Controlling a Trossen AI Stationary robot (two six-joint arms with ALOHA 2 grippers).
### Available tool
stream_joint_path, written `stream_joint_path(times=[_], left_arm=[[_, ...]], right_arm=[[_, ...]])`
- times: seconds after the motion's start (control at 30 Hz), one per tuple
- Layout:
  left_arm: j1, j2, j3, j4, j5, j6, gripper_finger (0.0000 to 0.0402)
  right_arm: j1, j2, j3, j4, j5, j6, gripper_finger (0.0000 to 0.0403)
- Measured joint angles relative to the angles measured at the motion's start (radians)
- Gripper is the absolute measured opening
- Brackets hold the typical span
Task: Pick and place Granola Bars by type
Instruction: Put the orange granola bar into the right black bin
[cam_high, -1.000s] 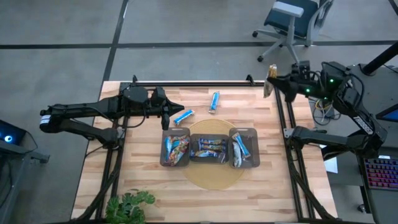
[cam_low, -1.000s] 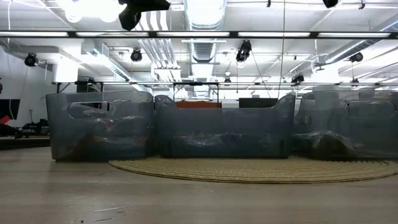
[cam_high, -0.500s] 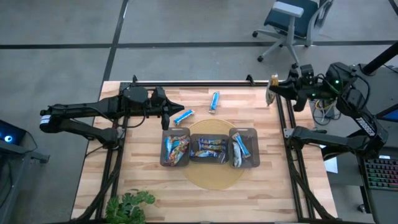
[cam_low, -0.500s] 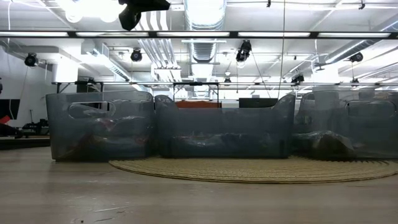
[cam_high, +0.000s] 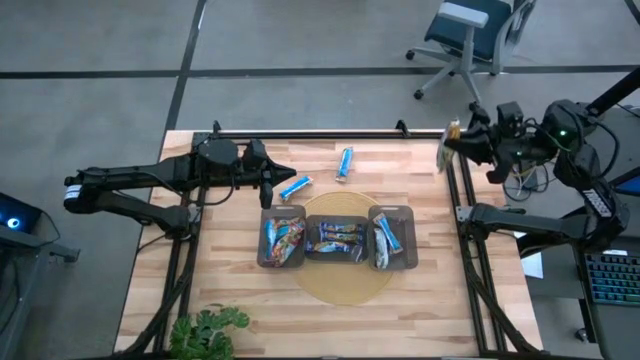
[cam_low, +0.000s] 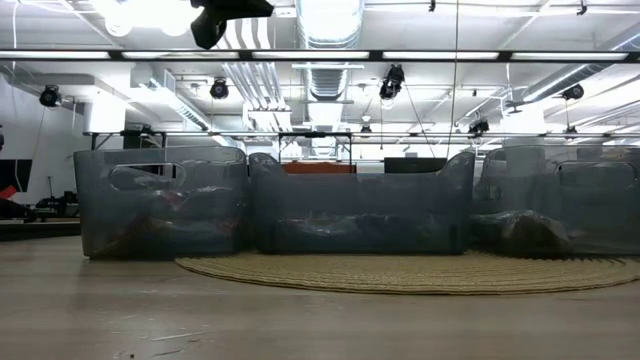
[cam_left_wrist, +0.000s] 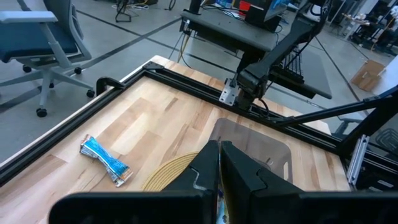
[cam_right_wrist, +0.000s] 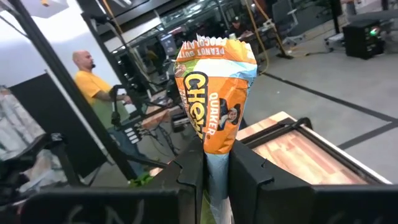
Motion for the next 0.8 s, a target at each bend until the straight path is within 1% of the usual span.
stream_joint_path(times=[0.2, 0.37, 0.6, 0.8], left_arm=[[0.0, 0.0, 0.0, 0.0, -0.001, 0.0, 0.0], [0.0, 0.0, 0.0, 0.0, -0.001, 0.0, 0.0], [0.0, 0.0, 0.0, 0.0, -0.001, 0.0, 0.0], [0.0, 0.0, 0.0, 0.0, -0.018, 0.0, 0.0]], right_arm=[[0.048, 0.002, 0.0, -0.001, 0.003, 0.004, 0.0043], [0.116, 0.002, 0.0, 0.009, 0.002, 0.025, 0.0043], [0.226, 0.0, 0.0, 0.148, -0.02, 0.046, 0.0043], [0.267, 0.007, 0.0, 0.173, -0.019, 0.063, 0.0043]])
